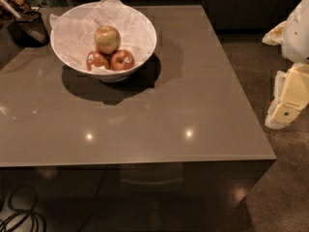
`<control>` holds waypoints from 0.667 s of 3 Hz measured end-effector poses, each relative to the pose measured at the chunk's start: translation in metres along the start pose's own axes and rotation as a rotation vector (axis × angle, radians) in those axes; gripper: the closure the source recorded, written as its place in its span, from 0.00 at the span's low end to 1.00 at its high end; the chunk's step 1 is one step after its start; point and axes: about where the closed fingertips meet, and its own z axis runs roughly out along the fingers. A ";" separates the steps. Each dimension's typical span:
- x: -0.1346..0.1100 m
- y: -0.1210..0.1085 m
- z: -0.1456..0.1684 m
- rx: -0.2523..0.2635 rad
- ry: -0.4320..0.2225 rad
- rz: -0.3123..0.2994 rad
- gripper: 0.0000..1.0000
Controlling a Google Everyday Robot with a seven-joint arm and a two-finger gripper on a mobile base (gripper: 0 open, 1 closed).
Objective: Pick apple from white bowl
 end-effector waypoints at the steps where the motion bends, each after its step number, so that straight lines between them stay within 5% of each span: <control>1: 0.000 0.000 0.000 0.000 0.000 0.000 0.00; 2: -0.009 -0.011 -0.001 -0.003 -0.036 0.016 0.00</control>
Offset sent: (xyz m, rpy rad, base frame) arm 0.0275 0.0121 0.0093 0.0940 0.0133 -0.0143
